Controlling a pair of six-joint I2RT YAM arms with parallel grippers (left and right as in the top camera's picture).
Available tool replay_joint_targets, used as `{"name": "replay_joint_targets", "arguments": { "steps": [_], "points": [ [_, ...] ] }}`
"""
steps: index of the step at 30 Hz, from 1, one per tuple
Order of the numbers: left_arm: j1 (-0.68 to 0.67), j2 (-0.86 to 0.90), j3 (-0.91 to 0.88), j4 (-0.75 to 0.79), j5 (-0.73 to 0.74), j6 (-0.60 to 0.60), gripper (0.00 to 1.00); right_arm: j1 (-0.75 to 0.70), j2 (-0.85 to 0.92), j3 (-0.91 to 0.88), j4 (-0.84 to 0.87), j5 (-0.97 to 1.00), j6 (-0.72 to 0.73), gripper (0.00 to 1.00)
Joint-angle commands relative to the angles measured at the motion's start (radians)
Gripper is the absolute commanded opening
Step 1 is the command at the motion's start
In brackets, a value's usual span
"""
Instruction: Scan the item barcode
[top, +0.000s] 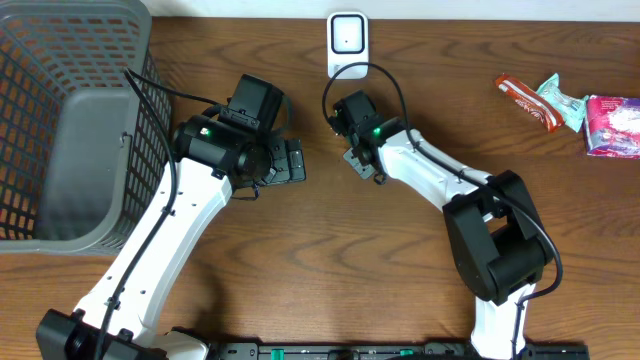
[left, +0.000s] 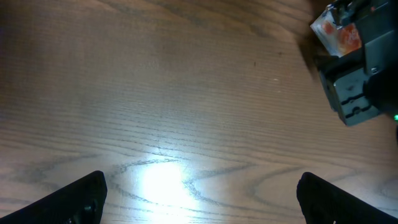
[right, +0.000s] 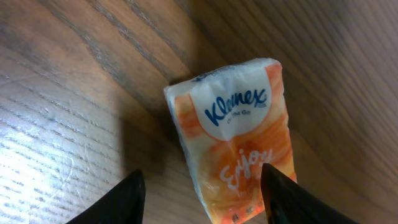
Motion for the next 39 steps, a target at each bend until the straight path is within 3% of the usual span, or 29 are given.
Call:
{"name": "replay_joint_targets", "arguments": {
  "steps": [1,9,12,13,14,20,26,32,39],
  "points": [
    [0.003,0.003,0.003,-0.004,-0.006,0.006,0.98,-0.003,0.002,-0.040,0.037,0.051,0.006,0.55],
    [0.003,0.003,0.003,-0.004,-0.006,0.006,0.98,-0.010,0.002,-0.090,0.092,0.050,0.006,0.46],
    [0.003,0.003,0.003,-0.004,-0.006,0.006,0.98,-0.014,0.002,-0.089,0.103,0.050,0.054,0.18],
    [0.003,0.003,0.003,-0.004,-0.006,0.006,0.98,-0.016,0.002,-0.087,0.107,0.050,0.076,0.04],
    [0.003,0.003,0.003,-0.004,-0.006,0.006,0.98,-0.016,0.002,-0.083,0.109,0.050,0.105,0.01],
    [0.003,0.003,0.003,-0.004,-0.006,0.006,0.98,-0.026,-0.023,0.013,0.049,-0.065,0.243,0.01],
    [0.003,0.003,0.003,-0.004,-0.006,0.006,0.98,-0.104,-0.069,0.133,-0.034,-0.464,0.319,0.01],
    [0.003,0.003,0.003,-0.004,-0.006,0.006,0.98,-0.212,-0.043,0.092,-0.016,-0.991,0.441,0.01],
    [0.003,0.003,0.003,-0.004,-0.006,0.006,0.98,-0.321,0.021,-0.010,0.016,-1.126,0.584,0.01]
  ]
}}
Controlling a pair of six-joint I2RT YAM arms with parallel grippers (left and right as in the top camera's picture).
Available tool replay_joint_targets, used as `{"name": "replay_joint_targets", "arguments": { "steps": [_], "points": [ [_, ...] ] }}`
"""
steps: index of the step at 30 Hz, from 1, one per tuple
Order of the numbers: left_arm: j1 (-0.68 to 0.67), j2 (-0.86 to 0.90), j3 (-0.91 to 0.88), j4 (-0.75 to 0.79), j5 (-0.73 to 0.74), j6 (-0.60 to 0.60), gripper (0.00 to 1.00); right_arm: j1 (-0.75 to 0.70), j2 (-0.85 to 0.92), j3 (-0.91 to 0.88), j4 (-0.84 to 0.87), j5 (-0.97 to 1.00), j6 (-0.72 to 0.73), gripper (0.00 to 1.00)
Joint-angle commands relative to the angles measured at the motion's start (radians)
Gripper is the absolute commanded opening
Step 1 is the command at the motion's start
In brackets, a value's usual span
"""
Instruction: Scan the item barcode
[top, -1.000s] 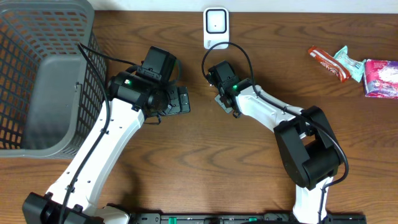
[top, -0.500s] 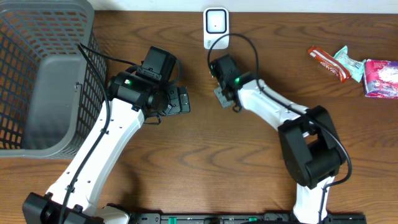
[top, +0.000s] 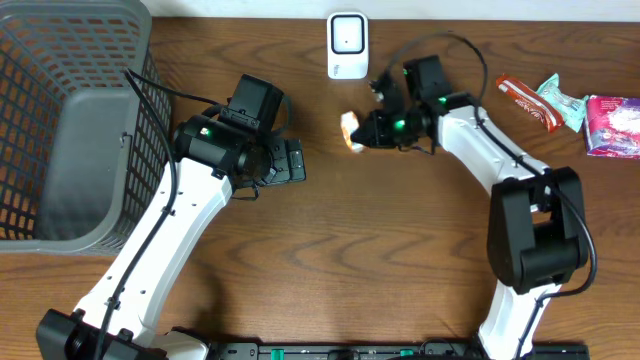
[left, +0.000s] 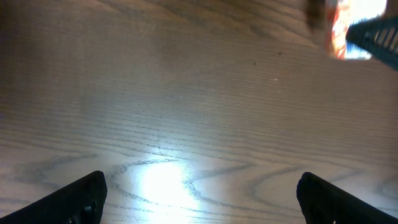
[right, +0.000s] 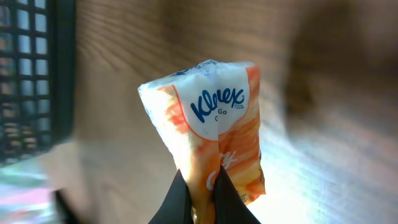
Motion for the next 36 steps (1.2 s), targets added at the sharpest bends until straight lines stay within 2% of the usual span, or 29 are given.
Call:
{"name": "replay_joint_targets", "arguments": {
  "steps": [1,8,9,13,16,21,27,30,36],
  "points": [
    [0.003,0.003,0.003,-0.004,-0.006,0.006,0.98,-0.053,0.053,-0.067,0.015,-0.137,0.108,0.01],
    [0.003,0.003,0.003,-0.004,-0.006,0.006,0.98,-0.176,0.052,-0.091,-0.028,-0.010,0.095,0.01],
    [0.003,0.003,0.003,-0.004,-0.006,0.006,0.98,-0.190,0.051,-0.091,-0.037,0.032,0.095,0.04],
    [0.003,0.003,0.003,-0.004,-0.006,0.006,0.98,-0.235,0.050,-0.076,-0.096,0.188,0.092,0.24],
    [0.003,0.003,0.003,-0.004,-0.006,0.006,0.98,-0.255,0.050,-0.027,-0.166,0.198,0.039,0.33],
    [0.003,0.003,0.003,-0.004,-0.006,0.006,0.98,-0.256,0.050,0.083,-0.281,0.192,-0.038,0.44],
    [0.003,0.003,0.003,-0.004,-0.006,0.006,0.98,-0.225,0.050,0.103,-0.288,0.185,-0.048,0.59],
    [0.003,0.003,0.003,-0.004,-0.006,0.006,0.98,-0.208,0.050,0.097,-0.288,0.187,-0.043,0.62],
    [0.003,0.003,0.003,-0.004,-0.006,0.006,0.98,-0.171,0.052,0.043,-0.232,0.253,0.037,0.61]
  ]
}}
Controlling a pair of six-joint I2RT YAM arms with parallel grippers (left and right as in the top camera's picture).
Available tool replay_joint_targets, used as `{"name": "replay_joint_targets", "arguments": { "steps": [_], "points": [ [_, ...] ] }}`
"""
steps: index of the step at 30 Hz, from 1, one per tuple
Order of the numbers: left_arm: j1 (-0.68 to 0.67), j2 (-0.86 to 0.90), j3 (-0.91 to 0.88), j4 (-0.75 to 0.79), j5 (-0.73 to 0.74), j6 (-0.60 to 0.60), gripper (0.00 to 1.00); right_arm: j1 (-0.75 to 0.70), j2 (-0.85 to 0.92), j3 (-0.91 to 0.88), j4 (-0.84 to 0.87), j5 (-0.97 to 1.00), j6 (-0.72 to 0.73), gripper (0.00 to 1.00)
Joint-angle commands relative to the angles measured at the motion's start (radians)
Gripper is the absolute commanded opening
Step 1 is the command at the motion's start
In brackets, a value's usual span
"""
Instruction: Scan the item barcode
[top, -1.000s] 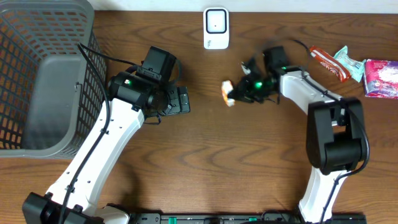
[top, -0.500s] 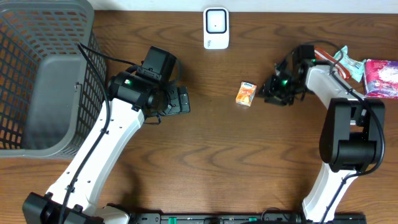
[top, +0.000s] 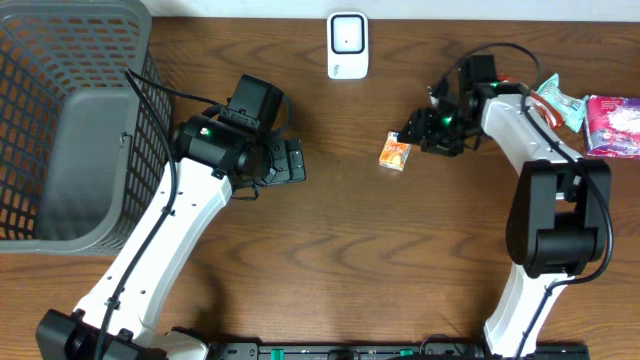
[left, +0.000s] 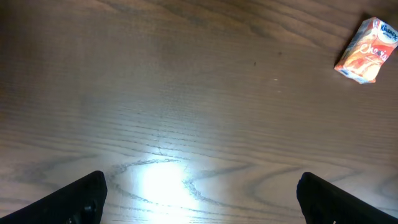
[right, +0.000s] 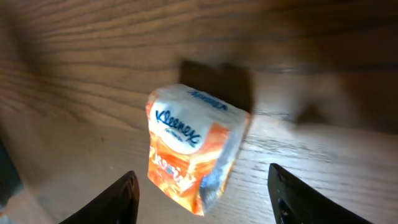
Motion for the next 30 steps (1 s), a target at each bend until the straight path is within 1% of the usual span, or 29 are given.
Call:
{"name": "replay_joint_targets", "arguments": {
  "steps": [1,5,6,7,8,9,10,13,15,22,25,27,30],
  "points": [
    [0.003,0.003,0.003,-0.003,-0.006,0.006,0.98,0.026,-0.005,-0.044,0.024,0.081,0.071,0.62],
    [0.003,0.003,0.003,-0.003,-0.006,0.006,0.98,0.042,-0.005,-0.101,0.100,0.096,0.083,0.63],
    [0.003,0.003,0.003,-0.003,-0.006,0.006,0.98,0.045,-0.004,-0.114,0.118,0.096,0.082,0.62],
    [0.003,0.003,0.003,-0.003,-0.006,0.006,0.98,0.048,-0.004,-0.124,0.132,0.096,0.082,0.59],
    [0.003,0.003,0.003,-0.003,-0.006,0.006,0.98,0.051,-0.004,-0.137,0.153,0.095,0.082,0.54],
    [0.003,0.003,0.003,-0.003,-0.006,0.006,0.98,0.054,-0.004,-0.146,0.172,0.082,0.082,0.44],
    [0.003,0.003,0.003,-0.003,-0.006,0.006,0.98,0.057,-0.004,-0.152,0.185,0.066,0.082,0.37],
    [0.003,0.003,0.003,-0.003,-0.006,0.006,0.98,0.060,-0.004,-0.153,0.207,-0.041,0.081,0.21],
    [0.003,0.003,0.003,-0.003,-0.006,0.006,0.98,0.059,-0.004,-0.153,0.237,-0.184,0.079,0.01],
    [0.003,0.003,0.003,-0.003,-0.006,0.006,0.98,0.040,-0.004,-0.153,0.409,-0.690,0.056,0.01],
    [0.003,0.003,0.003,-0.003,-0.006,0.006,0.98,0.020,-0.005,-0.153,0.485,-0.904,-0.026,0.01],
    [0.003,0.003,0.003,-0.003,-0.006,0.006,0.98,0.008,-0.005,-0.153,0.507,-1.054,-0.135,0.01],
    [0.003,0.003,0.003,-0.003,-0.006,0.006,0.98,-0.001,-0.004,-0.154,0.506,-1.068,-0.155,0.01]
  ]
}}
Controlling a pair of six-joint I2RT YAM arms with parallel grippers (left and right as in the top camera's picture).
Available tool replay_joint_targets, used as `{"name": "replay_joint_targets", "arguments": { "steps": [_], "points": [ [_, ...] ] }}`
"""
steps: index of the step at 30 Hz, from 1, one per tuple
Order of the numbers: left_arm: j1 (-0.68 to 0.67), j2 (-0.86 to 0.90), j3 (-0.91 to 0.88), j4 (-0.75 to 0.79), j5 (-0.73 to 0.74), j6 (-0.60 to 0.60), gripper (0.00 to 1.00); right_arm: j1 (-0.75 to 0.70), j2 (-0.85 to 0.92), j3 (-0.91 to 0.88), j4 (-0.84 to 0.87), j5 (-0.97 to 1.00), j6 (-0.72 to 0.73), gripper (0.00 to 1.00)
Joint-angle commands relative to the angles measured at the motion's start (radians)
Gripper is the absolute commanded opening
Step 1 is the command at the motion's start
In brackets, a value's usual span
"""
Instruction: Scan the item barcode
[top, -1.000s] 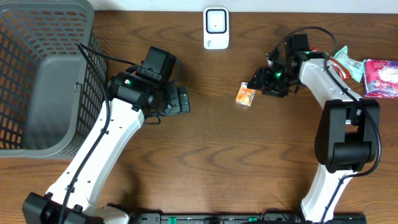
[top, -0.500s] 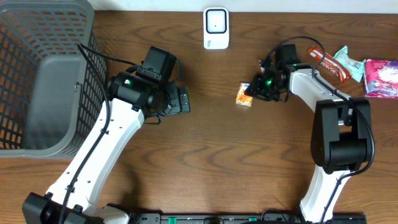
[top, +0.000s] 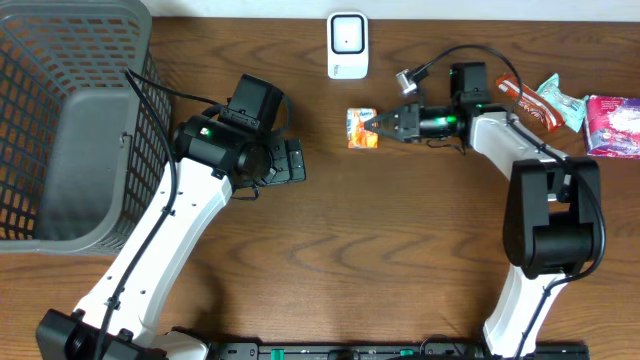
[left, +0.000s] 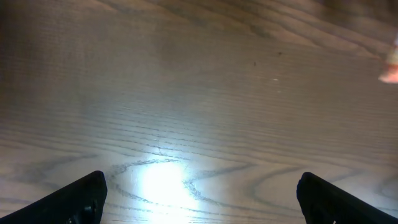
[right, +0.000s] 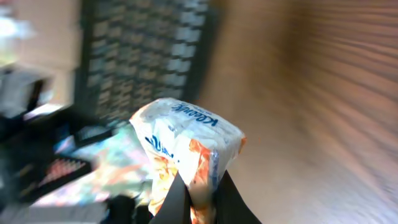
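Note:
The orange-and-white Kleenex tissue pack (top: 361, 128) hangs just below the white barcode scanner (top: 347, 45) at the table's back edge. My right gripper (top: 381, 127) is shut on it, reaching in from the right. In the right wrist view the pack (right: 186, 140) stands pinched between the two dark fingers (right: 177, 200), and the background is blurred. My left gripper (top: 291, 160) hovers open over bare wood left of the pack. Its wrist view shows the wide-apart fingertips (left: 79, 199) and a sliver of the pack (left: 392, 70) at the right edge.
A grey mesh basket (top: 60, 120) fills the back left corner. Several snack packets (top: 570, 105) lie at the back right. The right arm's cable (top: 440, 60) loops near the scanner.
The tissue pack lay on the table with my right gripper open beside it. Now the right gripper is shut on the pack and holds it further left, below the scanner. The left arm is unchanged.
The pack first lay between my open right fingers below the scanner. Then the right gripper was shut on it and held it up. Then the pack lay on the table further right, released. Now it is gripped again near the scanner. The left arm stayed still throughout.

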Motion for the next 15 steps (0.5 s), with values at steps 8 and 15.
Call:
{"name": "replay_joint_targets", "arguments": {
  "steps": [8,15],
  "points": [
    [0.003,0.003,0.003,-0.004,-0.006,0.006,0.98,-0.004,-0.002,-0.003,-0.002,-0.005,0.004,0.01],
    [0.003,0.003,0.003,-0.004,-0.006,0.006,0.98,0.066,-0.010,0.076,0.057,0.574,0.275,0.01]
  ]
}}
